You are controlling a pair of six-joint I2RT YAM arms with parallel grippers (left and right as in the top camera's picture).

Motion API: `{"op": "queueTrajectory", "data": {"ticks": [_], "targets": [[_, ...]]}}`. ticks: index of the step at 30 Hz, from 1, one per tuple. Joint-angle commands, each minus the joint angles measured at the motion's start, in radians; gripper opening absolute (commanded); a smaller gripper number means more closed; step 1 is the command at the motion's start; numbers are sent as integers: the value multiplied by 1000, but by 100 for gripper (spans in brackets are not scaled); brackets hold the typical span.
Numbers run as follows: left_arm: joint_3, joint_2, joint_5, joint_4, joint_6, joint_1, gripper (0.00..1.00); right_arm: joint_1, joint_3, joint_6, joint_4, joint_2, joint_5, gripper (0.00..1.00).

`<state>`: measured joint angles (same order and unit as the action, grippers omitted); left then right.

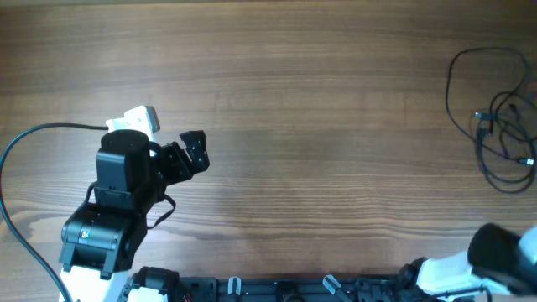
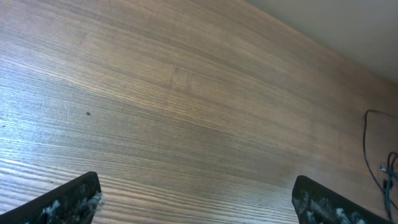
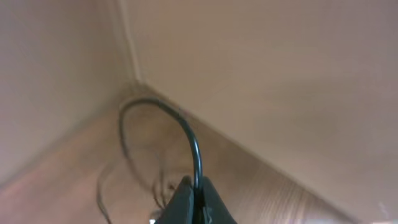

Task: Untangle cables

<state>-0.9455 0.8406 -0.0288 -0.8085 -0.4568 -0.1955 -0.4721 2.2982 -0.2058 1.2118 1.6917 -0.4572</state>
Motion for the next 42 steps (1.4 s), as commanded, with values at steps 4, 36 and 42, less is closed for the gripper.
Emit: {"op": "queueTrajectory", "data": {"ticks": [4,36,42], "targets": [[-3,-3,-12,3,16,-3,100,-82,-6,-170,151,221,18,4],[-3,-3,-12,3,16,-3,100,441,-74,66,397,107,455,100],[-3,-3,-12,3,16,-3,100,623,-414,-30,253,-158,391,100]]}}
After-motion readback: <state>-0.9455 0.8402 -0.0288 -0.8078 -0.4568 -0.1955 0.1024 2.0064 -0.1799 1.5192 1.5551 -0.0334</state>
